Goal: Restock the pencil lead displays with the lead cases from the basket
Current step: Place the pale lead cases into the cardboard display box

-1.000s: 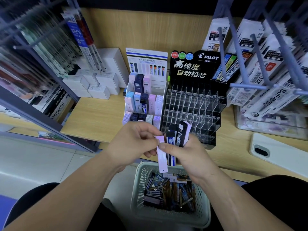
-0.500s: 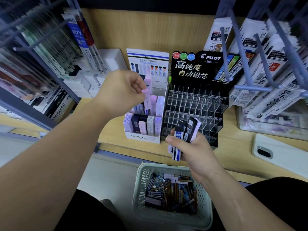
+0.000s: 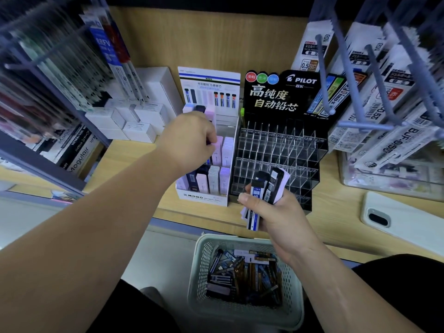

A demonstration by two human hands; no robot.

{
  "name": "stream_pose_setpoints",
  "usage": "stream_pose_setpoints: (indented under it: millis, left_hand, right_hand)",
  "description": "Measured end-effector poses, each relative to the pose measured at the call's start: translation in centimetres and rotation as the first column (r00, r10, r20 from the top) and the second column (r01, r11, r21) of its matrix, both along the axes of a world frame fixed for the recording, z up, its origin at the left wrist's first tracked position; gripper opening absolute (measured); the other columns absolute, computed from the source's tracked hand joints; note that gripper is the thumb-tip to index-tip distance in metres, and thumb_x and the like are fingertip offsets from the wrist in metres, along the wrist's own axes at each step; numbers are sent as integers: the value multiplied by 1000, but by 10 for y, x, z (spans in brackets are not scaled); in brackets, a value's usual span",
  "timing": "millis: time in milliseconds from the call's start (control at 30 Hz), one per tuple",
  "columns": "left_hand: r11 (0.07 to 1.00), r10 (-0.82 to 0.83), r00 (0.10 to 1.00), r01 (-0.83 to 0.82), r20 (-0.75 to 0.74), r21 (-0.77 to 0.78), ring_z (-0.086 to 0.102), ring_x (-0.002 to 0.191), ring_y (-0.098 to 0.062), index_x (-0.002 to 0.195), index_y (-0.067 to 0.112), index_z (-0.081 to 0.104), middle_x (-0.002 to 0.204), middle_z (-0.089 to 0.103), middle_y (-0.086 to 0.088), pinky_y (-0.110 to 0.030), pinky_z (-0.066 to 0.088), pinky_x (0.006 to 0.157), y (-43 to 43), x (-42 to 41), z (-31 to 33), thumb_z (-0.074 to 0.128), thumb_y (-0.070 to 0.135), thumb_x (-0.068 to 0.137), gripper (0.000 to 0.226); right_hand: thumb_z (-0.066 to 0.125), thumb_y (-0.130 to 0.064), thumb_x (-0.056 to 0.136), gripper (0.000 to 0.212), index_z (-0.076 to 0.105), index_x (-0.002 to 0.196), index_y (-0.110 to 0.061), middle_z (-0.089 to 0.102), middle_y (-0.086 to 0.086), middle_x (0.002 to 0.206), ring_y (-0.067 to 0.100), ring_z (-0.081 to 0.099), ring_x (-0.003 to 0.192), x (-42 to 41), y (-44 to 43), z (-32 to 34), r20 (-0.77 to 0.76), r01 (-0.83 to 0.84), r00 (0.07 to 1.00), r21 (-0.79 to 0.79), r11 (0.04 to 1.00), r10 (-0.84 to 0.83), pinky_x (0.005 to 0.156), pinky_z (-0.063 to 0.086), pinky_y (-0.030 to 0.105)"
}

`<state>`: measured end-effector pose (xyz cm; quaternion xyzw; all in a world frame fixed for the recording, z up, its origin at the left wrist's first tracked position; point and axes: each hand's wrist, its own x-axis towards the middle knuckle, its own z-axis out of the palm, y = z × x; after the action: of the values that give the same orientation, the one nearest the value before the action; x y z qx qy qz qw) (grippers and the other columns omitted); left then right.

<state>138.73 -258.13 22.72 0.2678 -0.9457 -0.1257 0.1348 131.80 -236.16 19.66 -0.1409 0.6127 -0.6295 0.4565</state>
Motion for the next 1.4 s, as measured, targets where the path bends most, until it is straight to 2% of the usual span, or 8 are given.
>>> stream_pose_setpoints:
  millis: [233, 333, 500, 600, 733, 1000, 1167, 1400]
  left_hand:
    - [997, 66, 996, -69, -61, -45, 61, 82, -24, 88, 21, 68, 88, 61, 4, -39, 54, 71, 14, 7, 2, 75, 19, 79, 12]
    - [984, 123, 972, -94, -202, 148, 62, 70, -17, 83, 23, 68, 73, 65, 8, -36, 54, 66, 42, 24, 6, 76, 27, 81, 9]
    - [607, 221, 960, 5, -175, 795, 54, 59, -11, 81, 29, 75, 68, 67, 4, -34, 47, 61, 102, 43, -3, 83, 33, 75, 11]
    - [476, 359, 919, -30, -164, 879, 56, 57, -11, 83, 23, 74, 68, 66, 4, -27, 47, 58, 117, 49, -9, 84, 24, 74, 15]
    - [356, 475, 870, -51, -133, 933, 56, 47, -7, 79, 10, 69, 56, 62, 1, -17, 43, 46, 125, 52, -11, 76, 3, 83, 11]
    - [271, 507, 853, -22, -124, 962, 56, 51, -16, 79, 8, 66, 57, 61, -5, -27, 44, 47, 117, 61, -15, 72, 3, 86, 11]
    - [312, 541, 818, 19, -194, 950, 57, 55, -20, 96, 6, 71, 66, 65, -14, -28, 48, 51, 98, 64, -8, 69, -4, 87, 13]
    - [670, 467, 776, 2, -424, 742, 66, 59, -15, 88, 16, 71, 66, 70, -2, -27, 52, 55, 39, 41, 36, 72, -3, 84, 19]
  right_hand:
    - [79, -9, 84, 11, 73, 88, -18, 76, -3, 82, 11, 71, 75, 0, -1, 0, 11, -5, 1000, 18, 1000, 5, 71, 61, 35]
    - [80, -10, 84, 11, 74, 87, -19, 75, -2, 81, 12, 70, 75, 0, -1, -1, -12, -18, 1000, 21, 1000, 19, 74, 60, 38]
    - [76, -4, 86, 18, 76, 101, -14, 76, -6, 84, 4, 68, 73, 5, -1, -3, -82, -94, 992, -36, 995, 91, 66, 51, 19]
    - [72, 2, 88, 16, 75, 101, -6, 73, -8, 71, -1, 64, 62, 8, 1, -6, -121, -147, 982, -37, 988, 142, 57, 46, 11]
    - [77, -5, 85, 15, 77, 100, -8, 78, 7, 92, 17, 75, 89, 11, 4, -8, -170, -228, 960, -13, 973, 223, 80, 59, 27]
    - [76, -13, 87, 6, 73, 92, -14, 76, 0, 77, 2, 68, 63, 14, 6, -4, 18, -235, 972, 12, 972, 235, 49, 46, 14]
    - [79, -45, 76, 14, 78, 83, -33, 67, 8, 85, 25, 45, 75, 16, 2, -9, 58, -206, 977, 25, 978, 205, 64, 32, 31]
    - [86, -58, 68, 34, 74, 71, -27, 63, 7, 82, 27, 48, 82, 10, 0, -13, 23, -140, 990, 72, 988, 138, 75, 43, 44]
